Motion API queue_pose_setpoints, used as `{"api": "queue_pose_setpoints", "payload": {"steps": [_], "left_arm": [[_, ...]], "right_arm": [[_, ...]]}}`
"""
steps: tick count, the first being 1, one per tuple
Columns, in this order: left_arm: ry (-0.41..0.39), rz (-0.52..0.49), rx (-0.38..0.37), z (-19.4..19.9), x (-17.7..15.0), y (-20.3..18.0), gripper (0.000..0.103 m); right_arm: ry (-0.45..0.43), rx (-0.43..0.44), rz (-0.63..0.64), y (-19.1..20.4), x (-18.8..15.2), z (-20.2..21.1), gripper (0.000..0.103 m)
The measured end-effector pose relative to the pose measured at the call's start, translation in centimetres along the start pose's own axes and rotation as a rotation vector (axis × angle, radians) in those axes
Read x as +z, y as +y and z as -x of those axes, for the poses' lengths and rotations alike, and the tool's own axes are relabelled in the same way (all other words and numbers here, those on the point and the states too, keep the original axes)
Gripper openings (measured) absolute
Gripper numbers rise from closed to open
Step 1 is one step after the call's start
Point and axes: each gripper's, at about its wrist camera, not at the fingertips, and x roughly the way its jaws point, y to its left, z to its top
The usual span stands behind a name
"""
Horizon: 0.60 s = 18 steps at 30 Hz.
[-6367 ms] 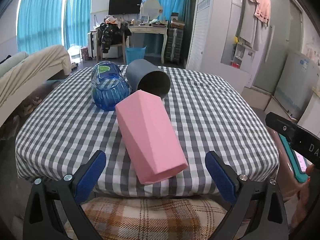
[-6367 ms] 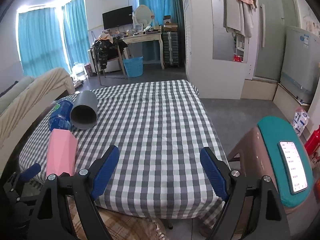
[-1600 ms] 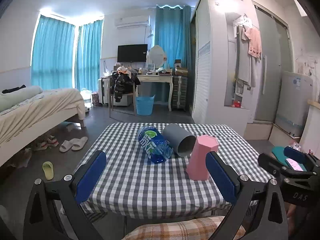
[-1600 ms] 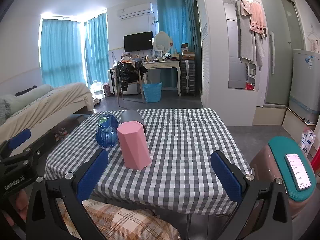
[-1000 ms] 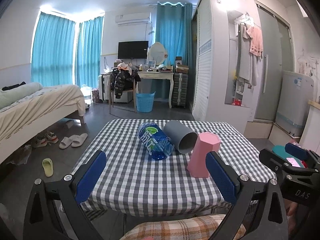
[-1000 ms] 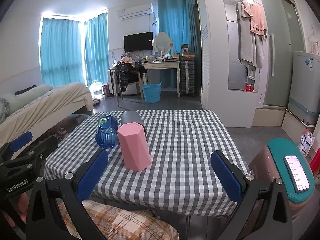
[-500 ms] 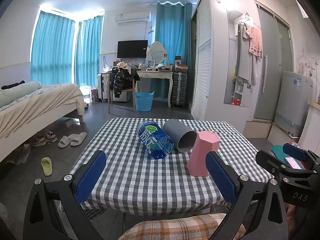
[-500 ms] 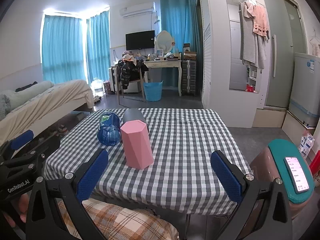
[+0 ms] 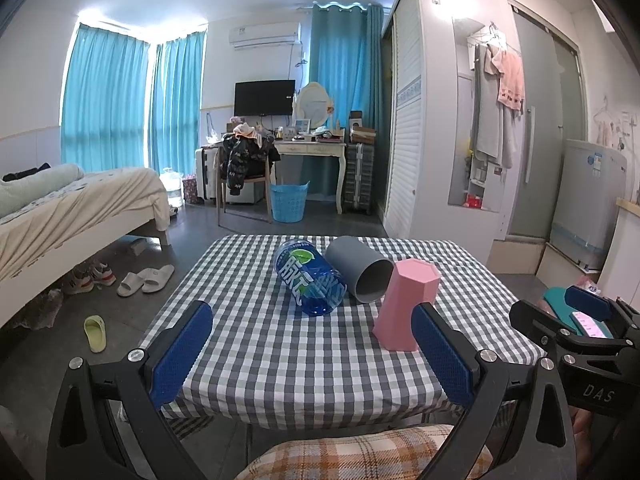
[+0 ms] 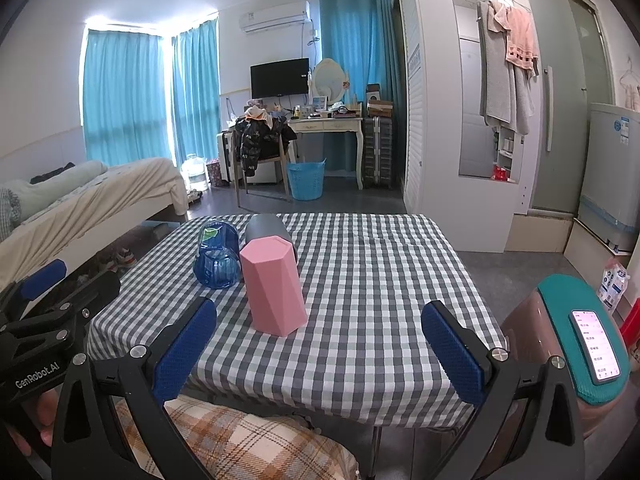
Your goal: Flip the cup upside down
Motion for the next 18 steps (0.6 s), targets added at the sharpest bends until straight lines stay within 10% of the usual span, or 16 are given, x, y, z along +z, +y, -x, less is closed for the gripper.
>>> {"api": "queue_pose_setpoints", "payload": {"steps": [18], "left_arm": [[-0.001, 0.003, 0.005, 0.12, -0.28, -0.04, 0.103]], "right_arm": [[0.008, 0.001, -0.003, 0.09, -0.4, -0.32, 0.103]]}}
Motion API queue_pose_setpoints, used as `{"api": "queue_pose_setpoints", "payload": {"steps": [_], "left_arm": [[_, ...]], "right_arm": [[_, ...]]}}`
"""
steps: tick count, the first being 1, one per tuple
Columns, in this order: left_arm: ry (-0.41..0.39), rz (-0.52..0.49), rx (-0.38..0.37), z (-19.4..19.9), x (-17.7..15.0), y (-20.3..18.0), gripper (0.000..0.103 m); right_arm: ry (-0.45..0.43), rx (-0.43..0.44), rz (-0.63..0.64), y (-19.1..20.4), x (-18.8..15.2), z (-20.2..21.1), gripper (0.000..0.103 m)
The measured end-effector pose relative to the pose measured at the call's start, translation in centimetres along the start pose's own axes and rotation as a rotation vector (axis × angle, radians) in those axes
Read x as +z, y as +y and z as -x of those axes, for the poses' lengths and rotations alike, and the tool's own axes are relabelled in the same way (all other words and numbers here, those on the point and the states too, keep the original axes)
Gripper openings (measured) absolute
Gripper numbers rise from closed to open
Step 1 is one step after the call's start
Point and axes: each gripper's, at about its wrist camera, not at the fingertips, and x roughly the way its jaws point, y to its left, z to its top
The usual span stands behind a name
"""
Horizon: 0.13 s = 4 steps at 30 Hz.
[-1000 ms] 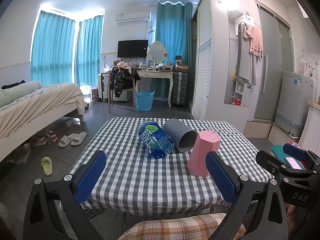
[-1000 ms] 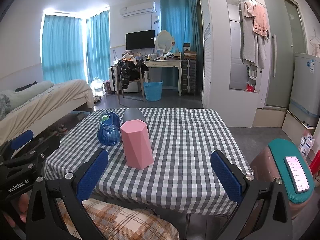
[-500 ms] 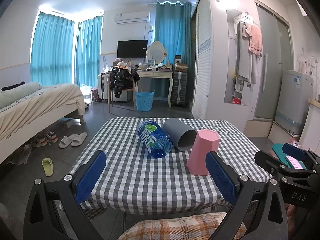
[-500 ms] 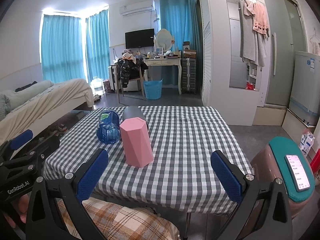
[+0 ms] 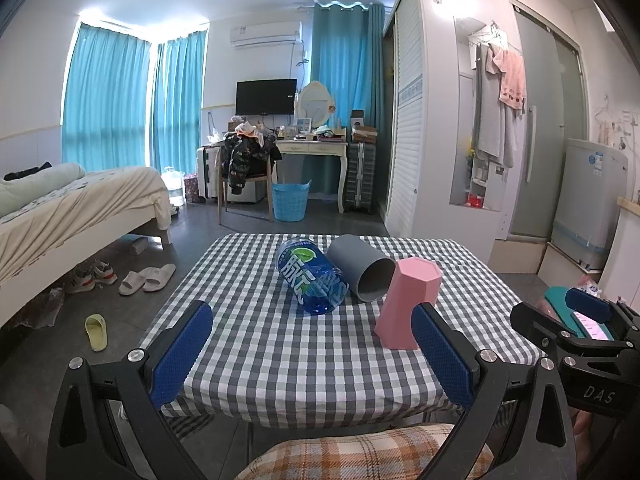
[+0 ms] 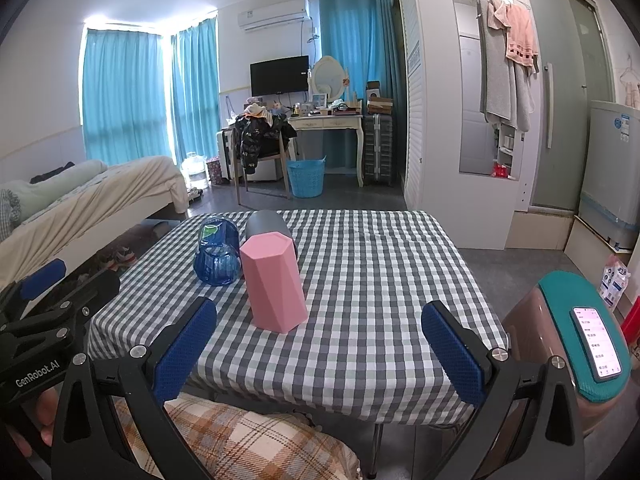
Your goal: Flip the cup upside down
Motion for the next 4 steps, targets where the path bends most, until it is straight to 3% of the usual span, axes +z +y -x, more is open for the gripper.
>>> {"api": "queue_pose_setpoints", "payload": {"steps": [4], "left_arm": [[0.0, 0.004, 0.002, 0.0, -0.14, 0.05, 0.103]], "right_arm": [[0.003, 0.0, 0.001, 0.18, -0.16, -0.02, 0.103]]}}
